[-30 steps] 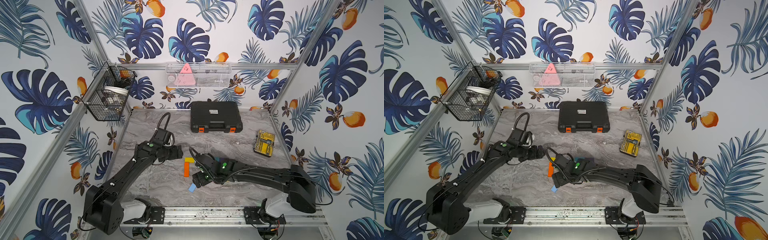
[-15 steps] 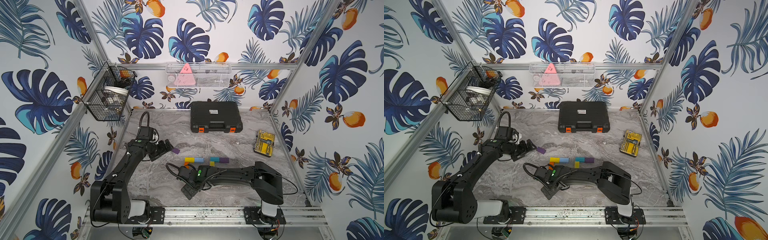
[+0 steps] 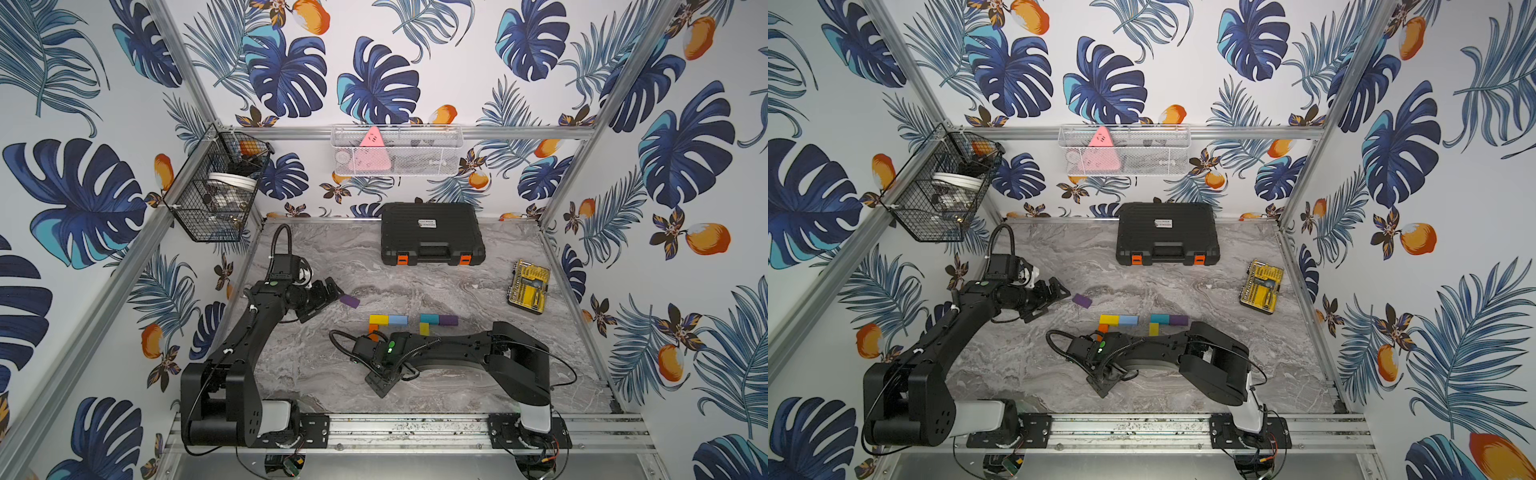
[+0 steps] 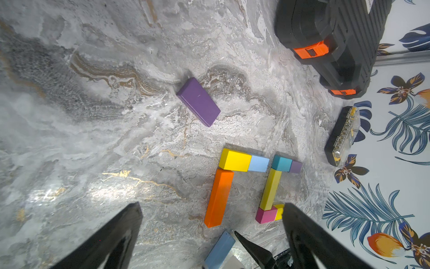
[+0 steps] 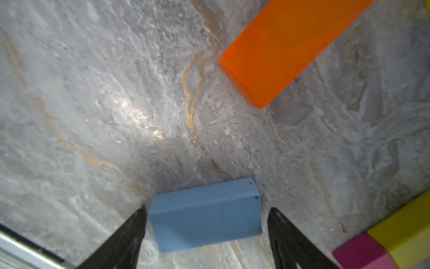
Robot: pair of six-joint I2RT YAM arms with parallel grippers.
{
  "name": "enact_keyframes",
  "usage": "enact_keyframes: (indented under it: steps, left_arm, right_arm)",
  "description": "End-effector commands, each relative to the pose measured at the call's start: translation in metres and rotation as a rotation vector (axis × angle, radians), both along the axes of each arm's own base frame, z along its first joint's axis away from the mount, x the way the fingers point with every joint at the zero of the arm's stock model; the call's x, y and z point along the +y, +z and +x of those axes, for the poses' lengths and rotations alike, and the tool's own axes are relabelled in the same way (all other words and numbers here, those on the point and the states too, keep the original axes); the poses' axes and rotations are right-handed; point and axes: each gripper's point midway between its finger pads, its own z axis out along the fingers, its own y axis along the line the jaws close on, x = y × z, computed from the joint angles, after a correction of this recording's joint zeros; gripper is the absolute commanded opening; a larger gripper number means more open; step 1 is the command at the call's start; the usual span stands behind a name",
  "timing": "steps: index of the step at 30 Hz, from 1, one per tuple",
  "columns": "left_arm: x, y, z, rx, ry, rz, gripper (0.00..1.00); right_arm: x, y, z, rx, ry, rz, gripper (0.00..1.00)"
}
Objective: Assemble the letter c with building blocks
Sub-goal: Assemble the building block at the center of the board.
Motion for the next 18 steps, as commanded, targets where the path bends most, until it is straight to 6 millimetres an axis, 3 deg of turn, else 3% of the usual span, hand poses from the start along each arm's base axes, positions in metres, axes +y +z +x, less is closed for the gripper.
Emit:
enact_keyframes:
  steps: [1,3,6,12,18]
  left_arm:
    - [-0.002,0.003,0.001,-0.011,0.007,-0.021,0.99]
    - [-0.002,0.002,0.001,-0.012,0.008,-0.022,0.99]
    - [-0.002,0.000,0.001,-0.009,0.015,-0.026,0.99]
    - [0.000,-0.008,0.004,0.006,0.061,-0.041,0.99]
    - [0.000,-0.016,0.011,0.024,0.108,-0.074,0.99]
  right_arm:
    - [-0.006,-0.001,0.000,0.014,-0.024,-0.007,0.67]
    - [-0.006,0.001,0.000,0.025,-0.041,0.010,0.58]
    - [-0.002,0.010,-0.001,0.043,-0.082,0.056,0.53]
    - [0.013,0.035,0.010,0.064,-0.302,0.157,0.51]
    - [0.019,0.029,0.013,0.105,-0.582,0.210,0.50]
